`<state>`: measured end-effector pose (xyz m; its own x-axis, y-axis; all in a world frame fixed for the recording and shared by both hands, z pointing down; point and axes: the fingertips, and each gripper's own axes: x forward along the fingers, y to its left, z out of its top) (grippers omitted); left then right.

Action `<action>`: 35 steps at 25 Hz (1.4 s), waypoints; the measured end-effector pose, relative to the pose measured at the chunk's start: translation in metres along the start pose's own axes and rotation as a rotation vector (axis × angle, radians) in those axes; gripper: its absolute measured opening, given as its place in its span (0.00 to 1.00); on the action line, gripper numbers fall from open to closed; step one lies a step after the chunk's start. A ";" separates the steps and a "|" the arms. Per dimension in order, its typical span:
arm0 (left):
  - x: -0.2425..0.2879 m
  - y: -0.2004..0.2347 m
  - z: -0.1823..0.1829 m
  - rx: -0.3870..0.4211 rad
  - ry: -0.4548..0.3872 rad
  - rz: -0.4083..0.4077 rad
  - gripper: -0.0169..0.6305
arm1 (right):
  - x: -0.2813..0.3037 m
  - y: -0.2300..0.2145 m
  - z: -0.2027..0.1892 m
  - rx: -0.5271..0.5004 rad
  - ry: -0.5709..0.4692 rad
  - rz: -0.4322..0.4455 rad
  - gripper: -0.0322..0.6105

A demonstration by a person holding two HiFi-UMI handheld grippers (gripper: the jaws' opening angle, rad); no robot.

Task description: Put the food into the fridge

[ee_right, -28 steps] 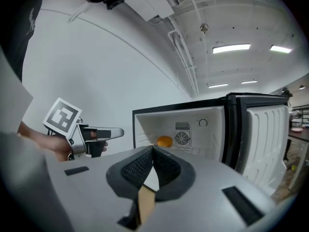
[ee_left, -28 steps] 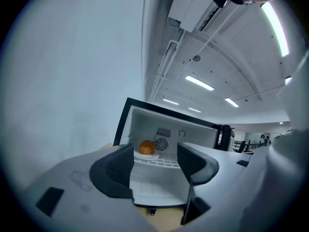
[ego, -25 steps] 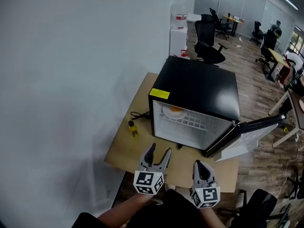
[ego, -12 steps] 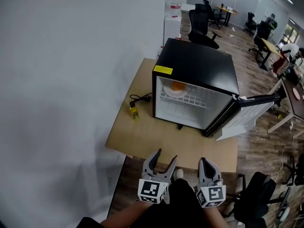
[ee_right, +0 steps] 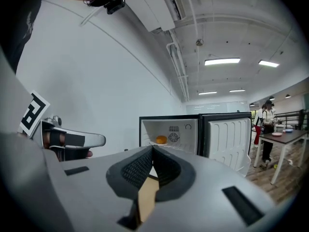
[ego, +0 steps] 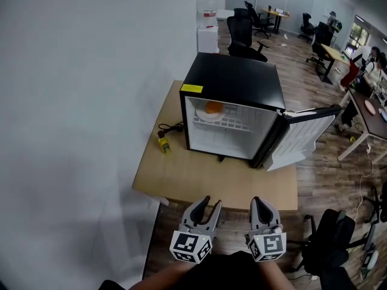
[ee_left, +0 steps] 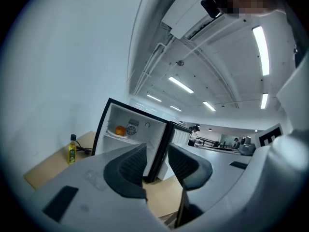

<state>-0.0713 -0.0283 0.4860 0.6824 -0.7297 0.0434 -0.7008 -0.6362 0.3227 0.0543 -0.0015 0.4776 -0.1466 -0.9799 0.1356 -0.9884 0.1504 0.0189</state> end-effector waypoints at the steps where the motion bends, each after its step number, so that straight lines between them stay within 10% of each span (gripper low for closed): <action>1: -0.002 -0.007 0.004 0.030 -0.003 0.000 0.23 | -0.005 -0.002 0.002 0.006 -0.007 -0.001 0.14; 7: 0.004 -0.039 0.005 0.140 0.003 -0.050 0.06 | -0.027 -0.020 -0.001 0.025 -0.014 -0.023 0.14; 35: 0.019 -0.041 0.003 0.173 -0.003 0.025 0.05 | -0.058 -0.073 -0.005 -0.013 -0.011 -0.100 0.14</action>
<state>-0.0306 -0.0168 0.4710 0.6637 -0.7466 0.0463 -0.7432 -0.6511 0.1542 0.1352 0.0452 0.4735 -0.0473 -0.9914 0.1219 -0.9976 0.0530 0.0442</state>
